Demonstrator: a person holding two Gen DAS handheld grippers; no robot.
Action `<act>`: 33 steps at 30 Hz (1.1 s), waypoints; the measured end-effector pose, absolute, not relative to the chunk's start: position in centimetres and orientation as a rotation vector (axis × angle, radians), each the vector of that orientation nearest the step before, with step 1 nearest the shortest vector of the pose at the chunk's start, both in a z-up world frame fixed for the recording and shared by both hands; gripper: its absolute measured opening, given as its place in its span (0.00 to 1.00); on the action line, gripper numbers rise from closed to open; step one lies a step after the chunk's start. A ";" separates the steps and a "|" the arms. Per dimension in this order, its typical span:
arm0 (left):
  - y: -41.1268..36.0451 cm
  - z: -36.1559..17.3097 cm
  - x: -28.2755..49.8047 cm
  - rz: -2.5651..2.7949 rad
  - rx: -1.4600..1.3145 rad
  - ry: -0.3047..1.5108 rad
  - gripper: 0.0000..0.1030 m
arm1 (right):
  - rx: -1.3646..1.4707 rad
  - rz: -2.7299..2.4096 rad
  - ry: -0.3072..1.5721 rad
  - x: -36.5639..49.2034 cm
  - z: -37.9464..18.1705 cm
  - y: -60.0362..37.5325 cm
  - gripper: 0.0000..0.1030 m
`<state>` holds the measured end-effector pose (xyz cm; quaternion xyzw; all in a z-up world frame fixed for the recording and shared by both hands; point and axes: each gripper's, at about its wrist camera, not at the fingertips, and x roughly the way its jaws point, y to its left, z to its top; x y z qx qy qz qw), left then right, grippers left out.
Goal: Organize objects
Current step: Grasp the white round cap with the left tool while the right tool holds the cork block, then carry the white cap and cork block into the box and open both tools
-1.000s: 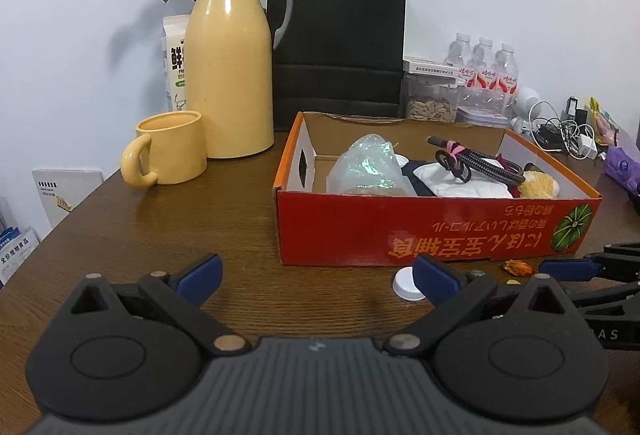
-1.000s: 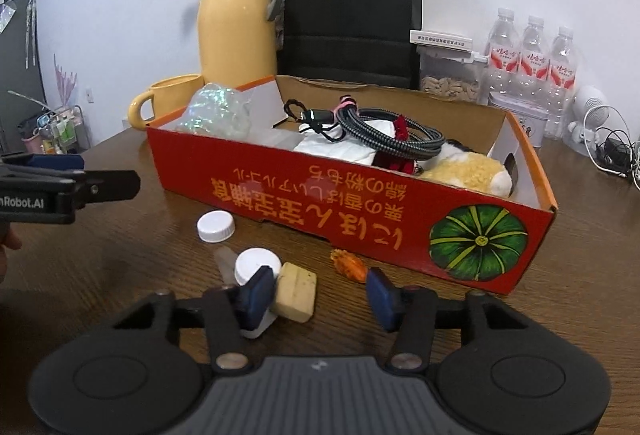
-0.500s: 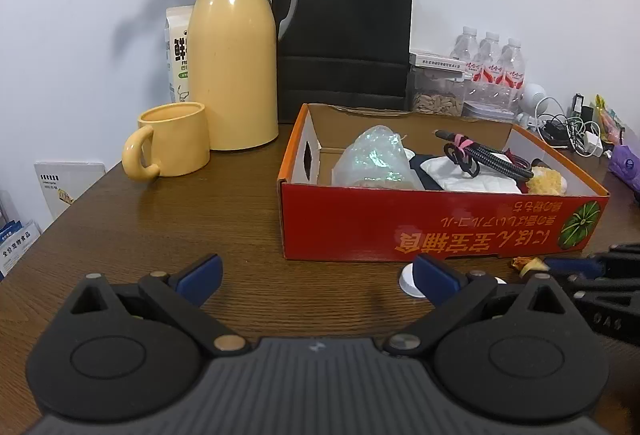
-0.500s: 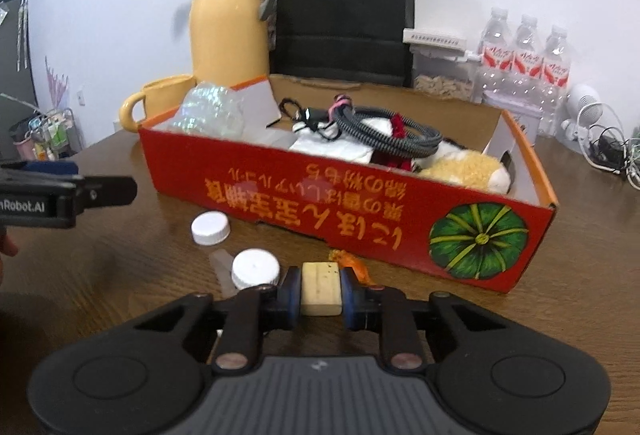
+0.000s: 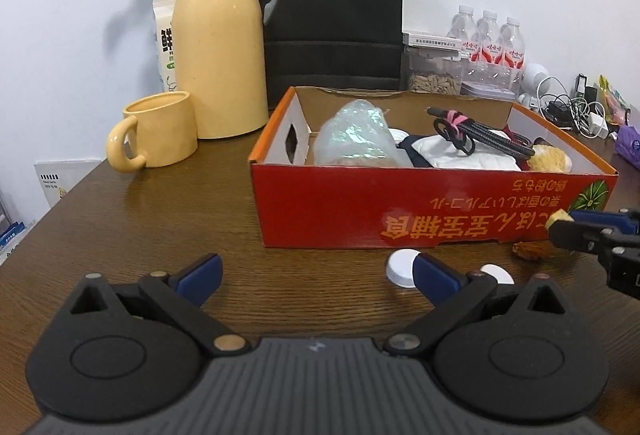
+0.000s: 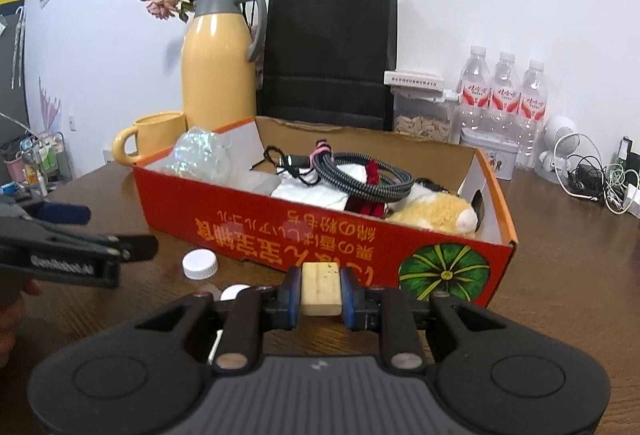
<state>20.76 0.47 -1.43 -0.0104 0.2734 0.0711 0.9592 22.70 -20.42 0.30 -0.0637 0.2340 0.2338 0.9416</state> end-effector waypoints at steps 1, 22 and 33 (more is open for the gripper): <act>0.3 -1.5 20.8 0.145 -0.022 0.555 1.00 | -0.125 0.477 0.471 22.6 0.4 -20.5 0.19; -3.2 -2.7 24.8 0.113 -0.034 0.654 0.37 | -0.069 0.375 0.411 22.6 1.6 -22.8 0.19; -3.7 -2.4 24.0 0.093 -0.017 0.635 0.28 | -0.076 0.375 0.417 22.5 1.4 -22.5 0.19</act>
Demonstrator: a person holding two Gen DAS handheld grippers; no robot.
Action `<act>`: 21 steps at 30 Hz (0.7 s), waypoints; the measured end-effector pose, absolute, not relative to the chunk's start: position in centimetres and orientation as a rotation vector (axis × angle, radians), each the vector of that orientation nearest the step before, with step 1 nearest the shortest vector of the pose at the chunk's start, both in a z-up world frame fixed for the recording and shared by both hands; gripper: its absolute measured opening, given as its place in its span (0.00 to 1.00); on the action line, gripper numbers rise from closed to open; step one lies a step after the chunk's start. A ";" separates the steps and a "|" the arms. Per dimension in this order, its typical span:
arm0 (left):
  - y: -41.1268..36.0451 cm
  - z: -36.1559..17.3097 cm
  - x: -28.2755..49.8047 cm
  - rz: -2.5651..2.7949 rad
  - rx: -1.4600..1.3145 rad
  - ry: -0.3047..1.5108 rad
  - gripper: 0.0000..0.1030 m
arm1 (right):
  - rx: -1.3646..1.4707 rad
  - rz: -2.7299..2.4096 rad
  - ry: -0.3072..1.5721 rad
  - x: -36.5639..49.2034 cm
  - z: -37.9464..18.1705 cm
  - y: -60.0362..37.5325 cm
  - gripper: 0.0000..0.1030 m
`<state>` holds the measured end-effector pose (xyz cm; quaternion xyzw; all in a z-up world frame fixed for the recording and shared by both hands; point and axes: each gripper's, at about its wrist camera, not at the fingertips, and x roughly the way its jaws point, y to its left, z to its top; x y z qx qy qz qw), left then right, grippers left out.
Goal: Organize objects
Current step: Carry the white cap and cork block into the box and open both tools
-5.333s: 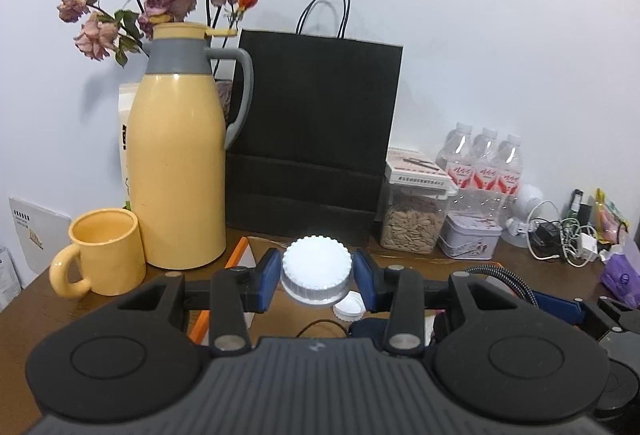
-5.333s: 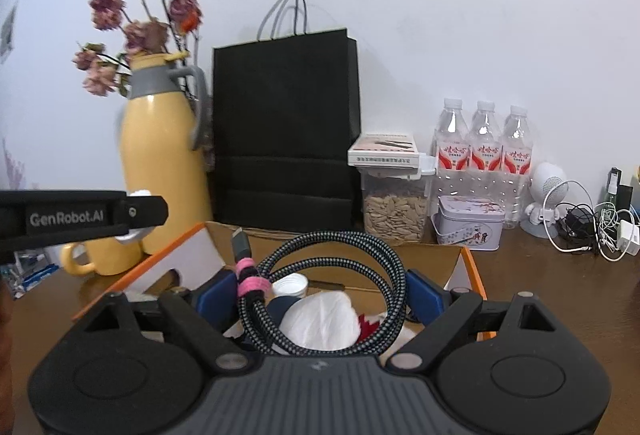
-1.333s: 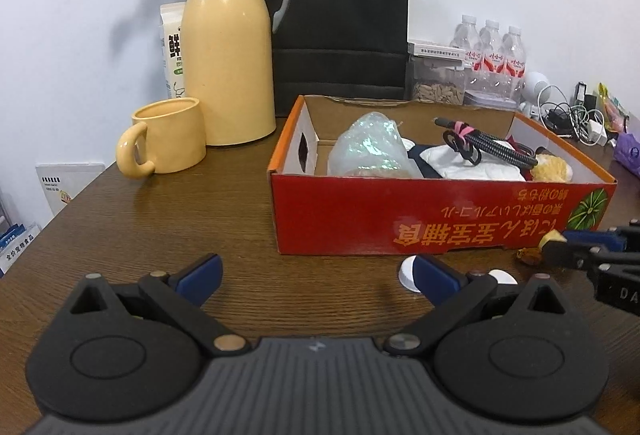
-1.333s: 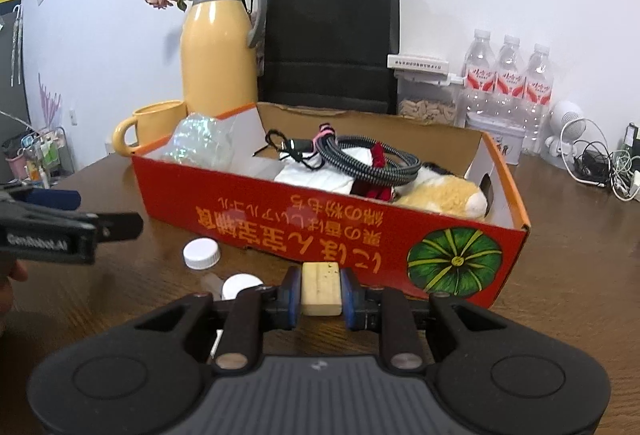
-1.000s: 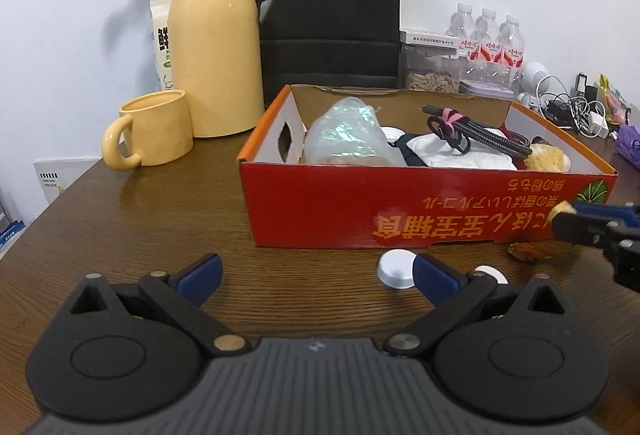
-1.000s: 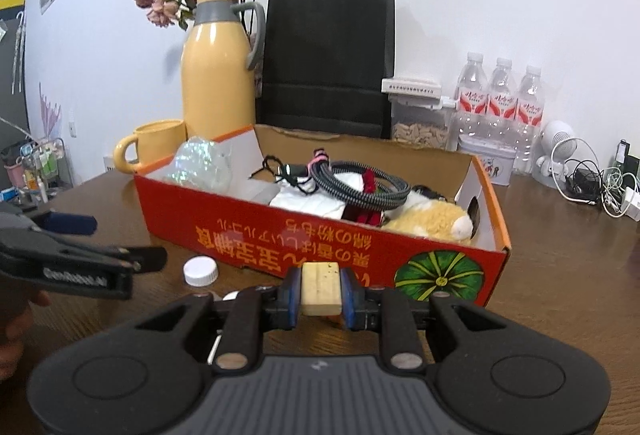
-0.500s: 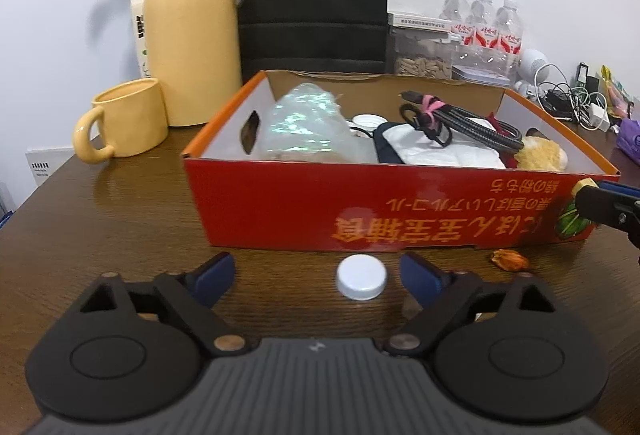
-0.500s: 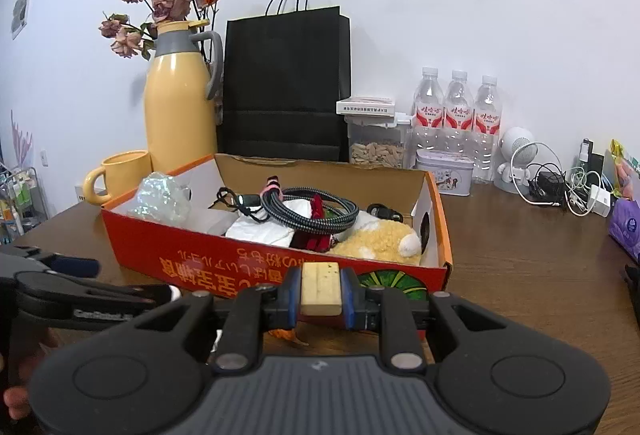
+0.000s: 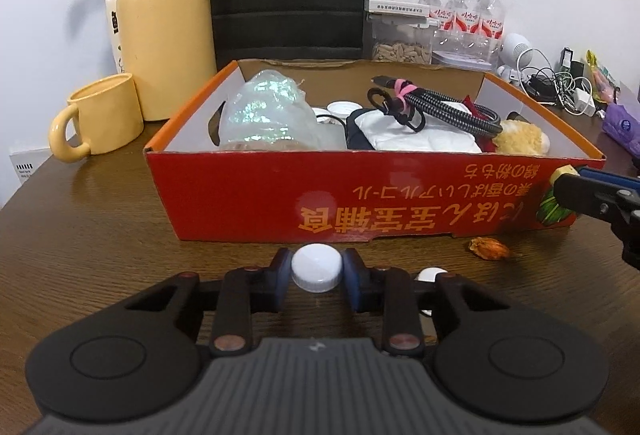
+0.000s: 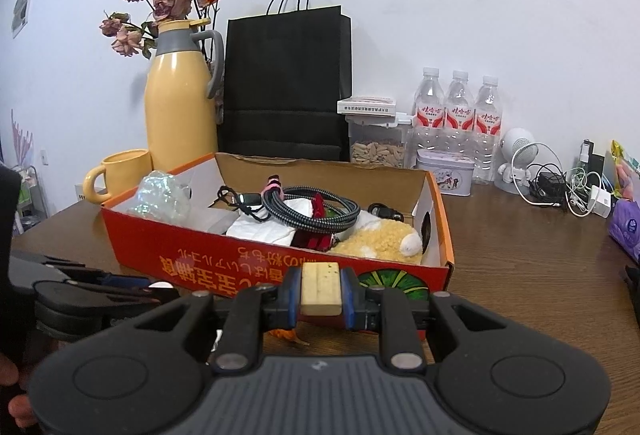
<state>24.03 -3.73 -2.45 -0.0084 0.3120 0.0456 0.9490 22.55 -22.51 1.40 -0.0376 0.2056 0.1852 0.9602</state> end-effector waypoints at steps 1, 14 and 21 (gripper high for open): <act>-3.8 -2.3 23.9 0.092 -0.015 0.628 0.28 | -0.077 0.375 0.417 22.5 1.4 -22.5 0.19; -4.1 -0.6 21.9 0.081 -0.010 0.533 0.28 | -0.084 0.379 0.413 22.6 1.2 -22.4 0.19; -4.1 0.2 20.9 0.073 -0.018 0.486 0.28 | -0.082 0.382 0.405 22.5 1.3 -22.4 0.19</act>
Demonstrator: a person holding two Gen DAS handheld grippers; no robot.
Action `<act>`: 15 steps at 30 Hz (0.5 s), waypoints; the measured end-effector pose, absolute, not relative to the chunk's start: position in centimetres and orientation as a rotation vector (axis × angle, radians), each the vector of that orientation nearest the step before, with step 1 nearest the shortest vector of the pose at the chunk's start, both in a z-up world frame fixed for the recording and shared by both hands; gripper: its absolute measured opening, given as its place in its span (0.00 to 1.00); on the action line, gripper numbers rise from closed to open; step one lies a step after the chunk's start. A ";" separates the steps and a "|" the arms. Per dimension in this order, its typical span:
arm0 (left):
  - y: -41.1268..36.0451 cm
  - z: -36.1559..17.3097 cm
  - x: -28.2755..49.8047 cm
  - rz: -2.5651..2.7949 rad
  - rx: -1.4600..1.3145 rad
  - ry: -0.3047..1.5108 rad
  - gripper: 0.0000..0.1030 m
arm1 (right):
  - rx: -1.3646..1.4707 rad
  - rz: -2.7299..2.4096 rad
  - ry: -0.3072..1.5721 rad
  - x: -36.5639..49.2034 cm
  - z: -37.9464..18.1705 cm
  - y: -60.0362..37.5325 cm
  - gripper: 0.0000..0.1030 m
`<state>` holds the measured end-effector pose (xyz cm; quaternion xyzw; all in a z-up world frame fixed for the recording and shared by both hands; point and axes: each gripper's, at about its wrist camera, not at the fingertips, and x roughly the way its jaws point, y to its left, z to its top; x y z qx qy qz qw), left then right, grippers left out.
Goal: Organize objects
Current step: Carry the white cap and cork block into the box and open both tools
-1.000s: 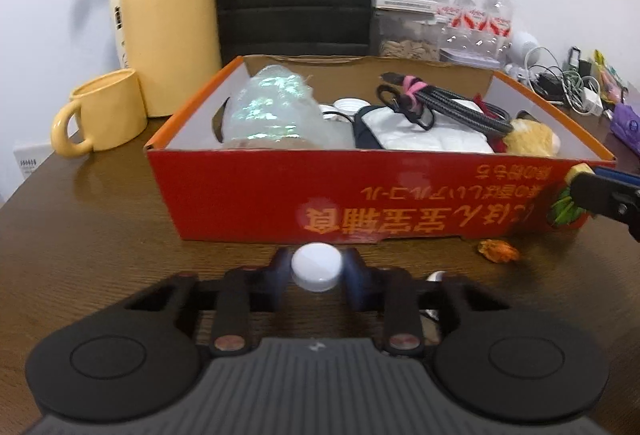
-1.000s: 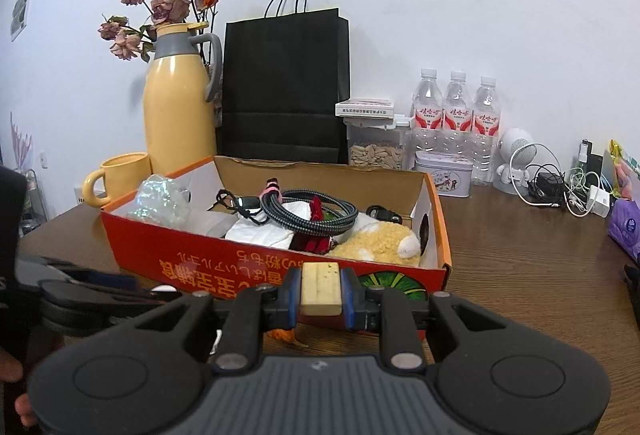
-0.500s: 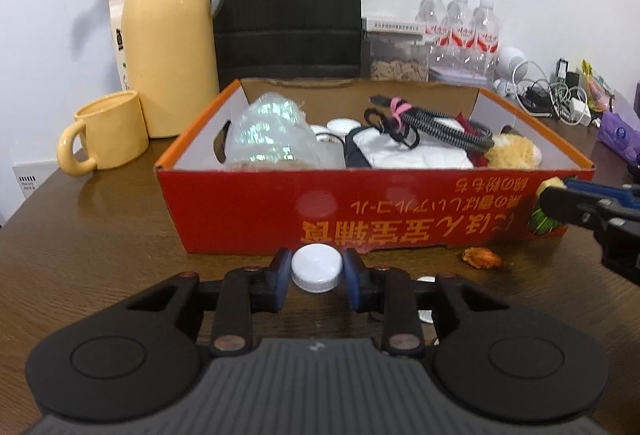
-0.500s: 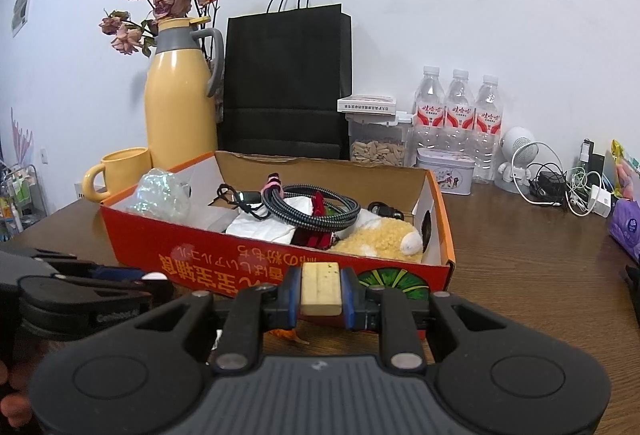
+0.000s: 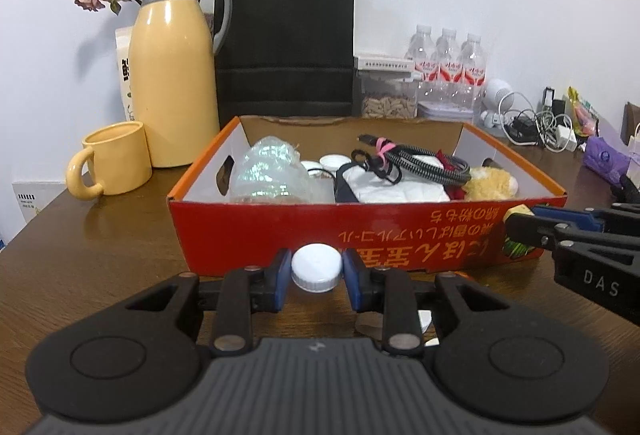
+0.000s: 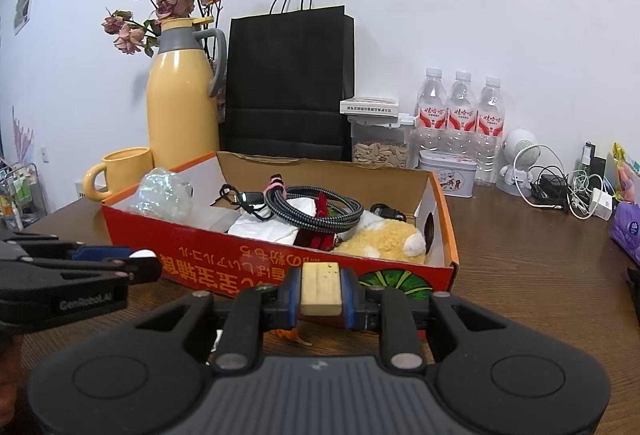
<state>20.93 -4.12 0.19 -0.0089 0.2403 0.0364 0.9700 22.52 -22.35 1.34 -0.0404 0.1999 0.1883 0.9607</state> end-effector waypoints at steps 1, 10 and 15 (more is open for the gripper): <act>-4.1 0.3 20.8 0.071 -0.020 0.478 0.28 | -0.081 0.384 0.401 22.5 1.4 -22.4 0.19; -4.5 2.0 19.6 0.038 -0.046 0.408 0.28 | -0.066 0.412 0.360 21.6 2.4 -22.3 0.19; -4.4 3.7 20.0 0.024 -0.061 0.371 0.28 | -0.050 0.422 0.345 22.1 3.6 -22.1 0.19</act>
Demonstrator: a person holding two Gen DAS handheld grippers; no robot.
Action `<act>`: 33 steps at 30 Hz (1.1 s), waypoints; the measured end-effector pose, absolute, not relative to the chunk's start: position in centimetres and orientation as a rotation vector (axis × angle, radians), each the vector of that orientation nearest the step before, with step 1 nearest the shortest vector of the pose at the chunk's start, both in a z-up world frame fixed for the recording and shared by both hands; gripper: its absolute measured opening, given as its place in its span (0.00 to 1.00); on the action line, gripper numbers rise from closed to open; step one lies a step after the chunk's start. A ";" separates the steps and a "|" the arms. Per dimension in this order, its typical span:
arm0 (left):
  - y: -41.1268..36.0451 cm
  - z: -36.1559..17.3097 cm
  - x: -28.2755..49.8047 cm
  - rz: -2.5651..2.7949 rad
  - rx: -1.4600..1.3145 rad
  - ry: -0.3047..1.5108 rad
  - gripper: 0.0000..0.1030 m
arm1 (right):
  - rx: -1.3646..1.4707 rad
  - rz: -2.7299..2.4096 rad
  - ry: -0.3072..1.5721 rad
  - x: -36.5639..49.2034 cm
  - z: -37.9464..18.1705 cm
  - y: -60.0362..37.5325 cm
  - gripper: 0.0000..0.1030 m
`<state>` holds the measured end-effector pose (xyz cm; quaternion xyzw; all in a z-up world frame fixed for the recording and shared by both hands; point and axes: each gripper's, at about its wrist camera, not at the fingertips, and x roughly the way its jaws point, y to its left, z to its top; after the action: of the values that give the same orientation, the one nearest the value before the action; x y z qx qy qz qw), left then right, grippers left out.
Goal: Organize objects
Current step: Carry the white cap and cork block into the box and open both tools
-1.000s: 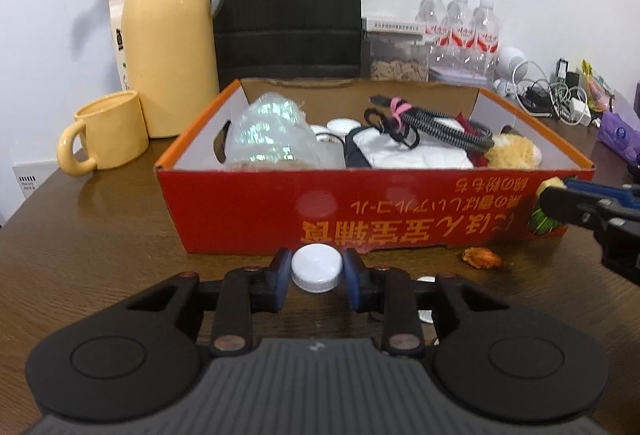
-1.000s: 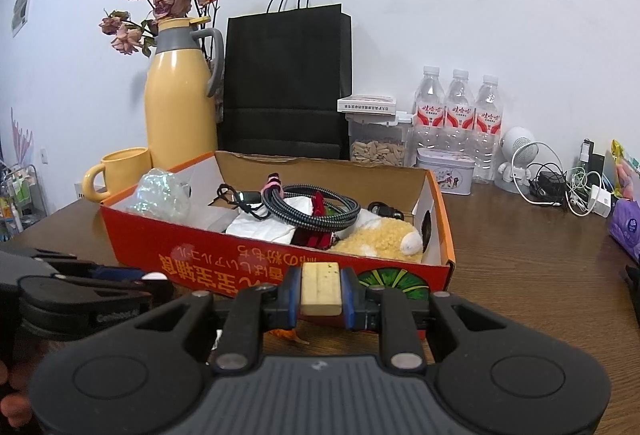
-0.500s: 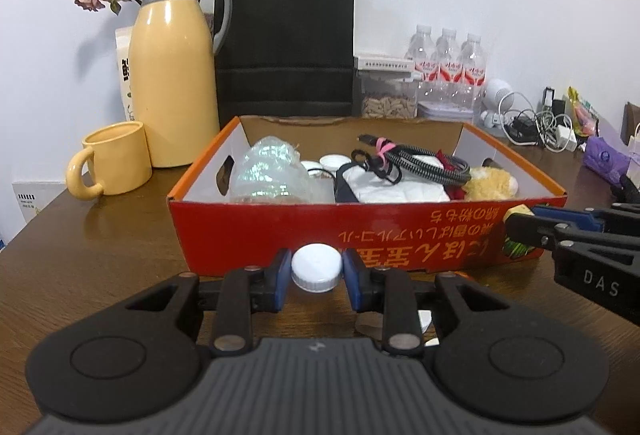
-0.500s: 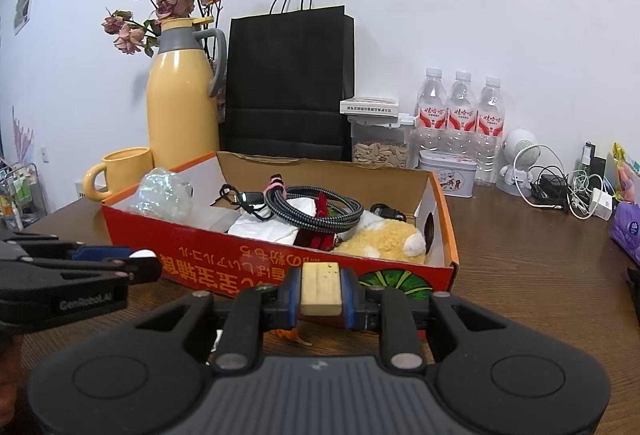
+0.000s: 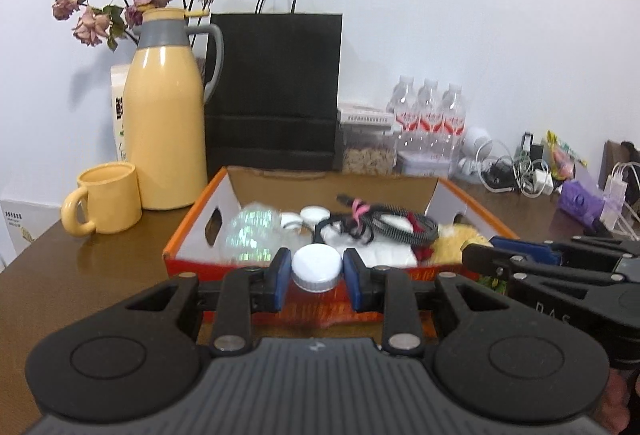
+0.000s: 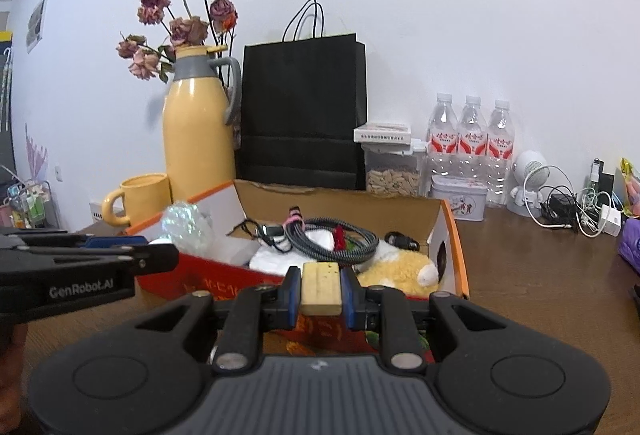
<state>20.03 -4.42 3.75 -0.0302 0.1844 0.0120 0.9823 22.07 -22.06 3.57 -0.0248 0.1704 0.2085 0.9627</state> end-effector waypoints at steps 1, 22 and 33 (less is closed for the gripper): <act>-4.3 4.1 20.3 0.022 -0.065 0.368 0.28 | -0.046 0.422 0.341 22.2 3.9 -22.1 0.19; -3.7 6.2 31.6 0.143 -0.140 0.342 0.28 | -0.010 0.335 0.358 33.5 5.9 -20.4 0.19; -3.4 4.2 33.2 0.137 -0.100 0.387 0.28 | -0.020 0.330 0.420 35.5 4.0 -20.5 0.19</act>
<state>33.20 -3.39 4.19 -0.0498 0.1923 0.0678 0.9777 35.49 -20.50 3.97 -0.0101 0.2074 0.1632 0.9645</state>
